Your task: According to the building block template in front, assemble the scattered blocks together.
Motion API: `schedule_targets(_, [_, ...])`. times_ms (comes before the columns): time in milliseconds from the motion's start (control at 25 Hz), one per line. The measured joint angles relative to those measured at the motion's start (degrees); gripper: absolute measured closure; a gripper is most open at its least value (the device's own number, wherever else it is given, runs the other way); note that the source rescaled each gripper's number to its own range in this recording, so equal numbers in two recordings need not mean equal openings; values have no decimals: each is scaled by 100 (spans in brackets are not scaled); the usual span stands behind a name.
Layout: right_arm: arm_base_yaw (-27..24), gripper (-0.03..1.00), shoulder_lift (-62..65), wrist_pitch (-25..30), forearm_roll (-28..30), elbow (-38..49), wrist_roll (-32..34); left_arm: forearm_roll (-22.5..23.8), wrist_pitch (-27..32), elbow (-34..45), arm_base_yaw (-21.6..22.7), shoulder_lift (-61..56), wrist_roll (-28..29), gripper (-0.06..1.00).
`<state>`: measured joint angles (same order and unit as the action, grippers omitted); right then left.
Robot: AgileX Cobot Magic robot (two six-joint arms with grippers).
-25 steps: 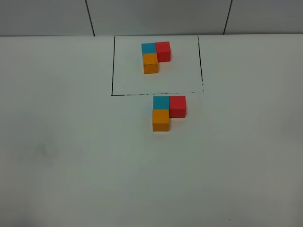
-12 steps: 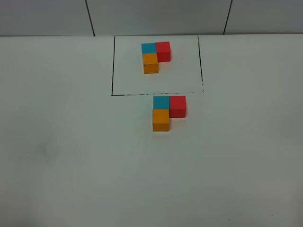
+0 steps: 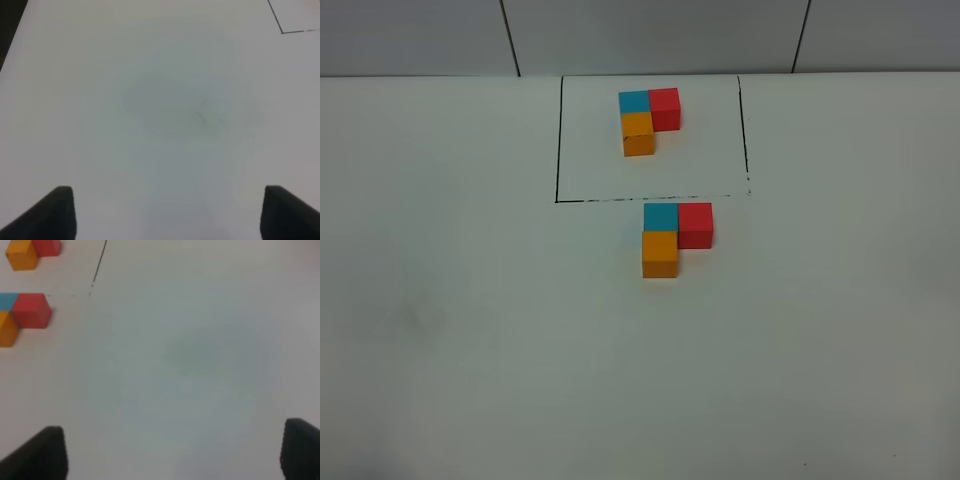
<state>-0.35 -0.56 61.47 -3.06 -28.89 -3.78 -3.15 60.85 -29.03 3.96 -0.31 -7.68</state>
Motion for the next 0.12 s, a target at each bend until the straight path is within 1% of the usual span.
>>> schedule_targets(120, [0, 24, 0, 0, 0, 0, 0, 0, 0, 0, 0, 0, 0, 20])
